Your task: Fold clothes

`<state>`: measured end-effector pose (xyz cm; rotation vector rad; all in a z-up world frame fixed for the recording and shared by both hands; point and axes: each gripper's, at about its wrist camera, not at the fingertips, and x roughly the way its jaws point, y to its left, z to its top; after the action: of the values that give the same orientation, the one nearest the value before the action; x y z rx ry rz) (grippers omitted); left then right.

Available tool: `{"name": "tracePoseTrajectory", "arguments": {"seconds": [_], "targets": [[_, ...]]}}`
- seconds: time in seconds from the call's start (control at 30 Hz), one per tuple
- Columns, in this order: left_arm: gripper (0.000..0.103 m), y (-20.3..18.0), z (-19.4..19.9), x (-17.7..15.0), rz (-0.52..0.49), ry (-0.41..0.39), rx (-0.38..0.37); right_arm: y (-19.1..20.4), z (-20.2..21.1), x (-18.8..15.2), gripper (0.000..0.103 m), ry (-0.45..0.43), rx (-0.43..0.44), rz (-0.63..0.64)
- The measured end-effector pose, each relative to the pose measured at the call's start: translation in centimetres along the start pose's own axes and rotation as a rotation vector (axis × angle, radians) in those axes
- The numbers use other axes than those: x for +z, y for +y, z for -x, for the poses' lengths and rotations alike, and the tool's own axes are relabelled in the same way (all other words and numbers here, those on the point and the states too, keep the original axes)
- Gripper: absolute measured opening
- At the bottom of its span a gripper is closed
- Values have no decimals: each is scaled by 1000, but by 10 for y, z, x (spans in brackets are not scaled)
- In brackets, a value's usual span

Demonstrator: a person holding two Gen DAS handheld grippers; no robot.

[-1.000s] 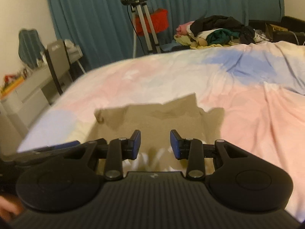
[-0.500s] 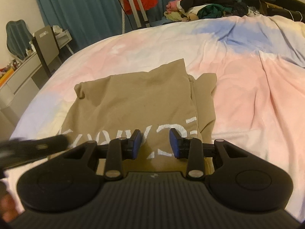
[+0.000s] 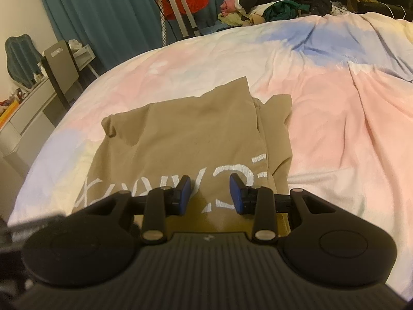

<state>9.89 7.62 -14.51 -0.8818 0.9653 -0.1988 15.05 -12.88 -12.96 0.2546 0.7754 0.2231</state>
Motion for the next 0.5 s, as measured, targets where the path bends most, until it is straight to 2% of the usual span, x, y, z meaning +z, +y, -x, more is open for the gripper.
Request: {"name": "tracePoseTrajectory", "arguments": {"seconds": [0.07, 0.13, 0.17, 0.27, 0.33, 0.4, 0.43, 0.47, 0.5], "targets": [[76, 4, -1, 6, 33, -41, 2, 1, 0, 0, 36, -1, 0, -1], [69, 8, 1, 10, 60, -86, 9, 1, 1, -1, 36, -3, 0, -3], [59, 11, 1, 12, 84, -95, 11, 1, 1, -1, 36, -4, -1, -3], [45, 23, 2, 14, 145, -104, -9, -1, 6, 1, 37, -14, 17, -40], [41, 26, 3, 15, 159, -110, -21, -4, 14, 3, 41, -22, 44, -84], [37, 24, 5, 14, 149, -120, -22, -4, 23, 6, 64, -42, 57, -106], [36, 23, 6, 14, 143, -124, -22, -4, 30, 6, 82, -68, 59, -112], [36, 24, 6, 14, 136, -127, -21, -5, 37, 6, 87, -94, 67, -122], [35, 24, 7, 14, 132, -129, -20, -6, 43, 5, 86, -119, 76, -131]]}}
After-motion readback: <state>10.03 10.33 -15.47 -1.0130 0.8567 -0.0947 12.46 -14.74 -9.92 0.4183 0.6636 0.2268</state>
